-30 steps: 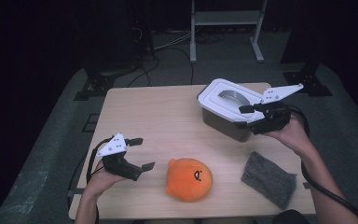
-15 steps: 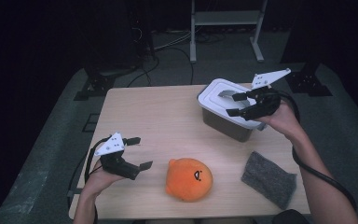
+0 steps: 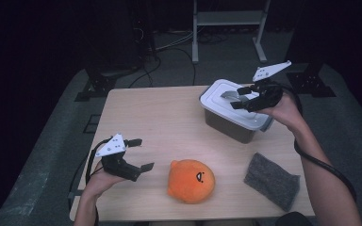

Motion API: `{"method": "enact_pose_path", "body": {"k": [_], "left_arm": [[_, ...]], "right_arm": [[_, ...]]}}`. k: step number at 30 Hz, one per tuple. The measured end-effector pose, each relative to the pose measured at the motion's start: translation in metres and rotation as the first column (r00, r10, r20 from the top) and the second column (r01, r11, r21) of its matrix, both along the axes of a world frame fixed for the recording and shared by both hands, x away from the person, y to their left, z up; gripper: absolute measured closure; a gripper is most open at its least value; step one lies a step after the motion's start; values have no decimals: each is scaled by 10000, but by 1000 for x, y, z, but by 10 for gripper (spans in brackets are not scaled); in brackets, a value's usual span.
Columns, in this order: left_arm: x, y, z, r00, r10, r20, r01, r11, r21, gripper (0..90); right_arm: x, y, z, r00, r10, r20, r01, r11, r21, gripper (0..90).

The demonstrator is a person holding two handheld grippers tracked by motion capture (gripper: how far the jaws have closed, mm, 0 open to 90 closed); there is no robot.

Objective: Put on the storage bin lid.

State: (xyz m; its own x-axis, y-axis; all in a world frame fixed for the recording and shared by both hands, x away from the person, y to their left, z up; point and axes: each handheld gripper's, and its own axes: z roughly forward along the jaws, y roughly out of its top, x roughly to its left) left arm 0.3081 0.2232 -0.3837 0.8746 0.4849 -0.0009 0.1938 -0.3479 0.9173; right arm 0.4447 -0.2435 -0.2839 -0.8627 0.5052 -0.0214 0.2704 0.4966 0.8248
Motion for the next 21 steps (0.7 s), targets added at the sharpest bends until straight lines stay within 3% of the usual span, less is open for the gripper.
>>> {"method": "enact_pose_path", "body": {"k": [10,21], "left_arm": [[0,1,0,10000,67,-47,-67,10000,-29,29],[0,3,-2,9999,93,-106,-93,10000,4,29]], "right_arm": [[27,-6,-11,9983,-560,-166,557,9984,-137,310],[48,-4,-20,9962,-827,-267,813,9954,-509,317]]}}
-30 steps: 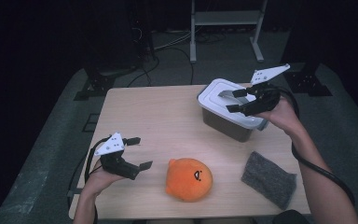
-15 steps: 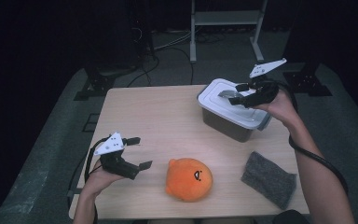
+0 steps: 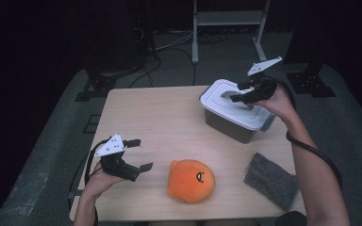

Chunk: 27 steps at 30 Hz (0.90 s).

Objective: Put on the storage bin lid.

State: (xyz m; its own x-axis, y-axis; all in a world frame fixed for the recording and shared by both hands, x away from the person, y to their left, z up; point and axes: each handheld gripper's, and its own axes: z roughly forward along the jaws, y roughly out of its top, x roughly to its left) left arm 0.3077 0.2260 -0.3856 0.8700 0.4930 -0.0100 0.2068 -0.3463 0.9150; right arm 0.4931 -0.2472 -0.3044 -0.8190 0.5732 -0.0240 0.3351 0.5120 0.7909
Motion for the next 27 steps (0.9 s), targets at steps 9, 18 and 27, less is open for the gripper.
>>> {"method": "enact_pose_path", "body": {"k": [9,18,27], "left_arm": [[-1,3,1,10000,57,19,-57,9999,-111,29],[-2,4,1,10000,61,-14,-61,9999,-136,29],[-3,6,1,9999,99,-45,-100,9997,-233,29]], "right_arm": [[13,-7,-9,9988,-490,-94,489,9988,-56,342],[19,-11,-23,9966,-783,-273,783,9969,-19,384],[21,-7,-30,9964,-791,-296,789,9969,-73,453]]}}
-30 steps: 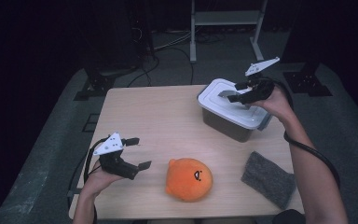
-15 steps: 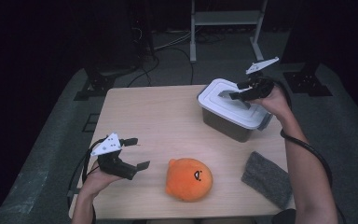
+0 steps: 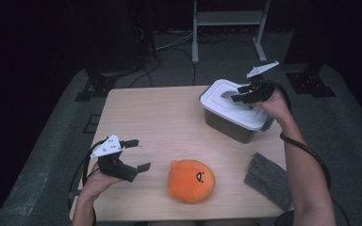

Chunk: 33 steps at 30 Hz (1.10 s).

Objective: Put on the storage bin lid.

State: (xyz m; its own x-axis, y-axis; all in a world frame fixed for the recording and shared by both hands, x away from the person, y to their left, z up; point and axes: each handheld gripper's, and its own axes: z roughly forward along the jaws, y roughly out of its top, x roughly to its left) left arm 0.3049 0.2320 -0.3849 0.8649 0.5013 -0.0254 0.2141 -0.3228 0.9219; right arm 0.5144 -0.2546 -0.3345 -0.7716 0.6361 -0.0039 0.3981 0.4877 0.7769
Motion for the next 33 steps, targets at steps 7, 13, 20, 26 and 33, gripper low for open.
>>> {"method": "enact_pose_path", "body": {"k": [7,13,20,26,33], "left_arm": [[0,1,0,10000,-4,-7,4,10000,-34,29],[0,1,0,10000,-33,-23,33,10000,-56,29],[0,2,0,10000,-27,-73,26,9999,-97,29],[0,3,-1,9999,-23,-112,22,9999,-113,29],[0,3,-1,9999,-36,-139,35,9999,-108,29]], "right_arm": [[1,1,-3,10000,-4,7,4,10000,-54,514],[0,1,-4,9999,125,63,-125,9999,-38,570],[0,2,-5,9997,225,76,-225,9997,18,613],[0,2,-6,9995,306,73,-307,9995,89,639],[-1,3,-6,9994,324,79,-325,9994,97,646]]}}
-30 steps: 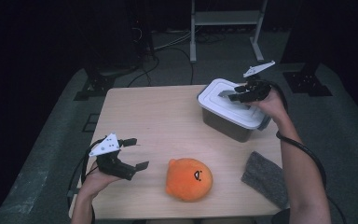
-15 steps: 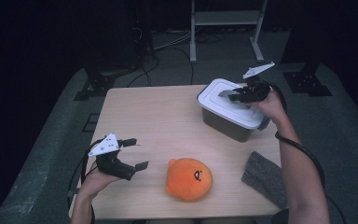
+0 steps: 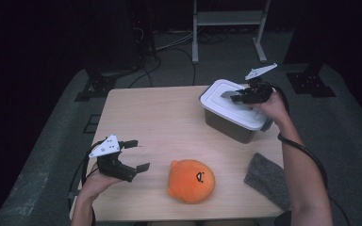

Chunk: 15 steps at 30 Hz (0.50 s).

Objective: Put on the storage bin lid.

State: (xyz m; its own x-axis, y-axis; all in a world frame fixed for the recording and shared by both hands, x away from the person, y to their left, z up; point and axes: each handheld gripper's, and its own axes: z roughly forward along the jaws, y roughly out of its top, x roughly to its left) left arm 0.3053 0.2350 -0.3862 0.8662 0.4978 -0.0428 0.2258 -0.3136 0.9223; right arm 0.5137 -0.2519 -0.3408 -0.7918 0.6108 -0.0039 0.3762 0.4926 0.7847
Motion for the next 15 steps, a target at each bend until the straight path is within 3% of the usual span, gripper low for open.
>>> {"method": "enact_pose_path", "body": {"k": [15], "left_arm": [[0,1,0,10000,24,-32,-25,10000,-44,29]], "right_arm": [[-1,1,-1,10000,-4,24,4,10000,61,651]]}}
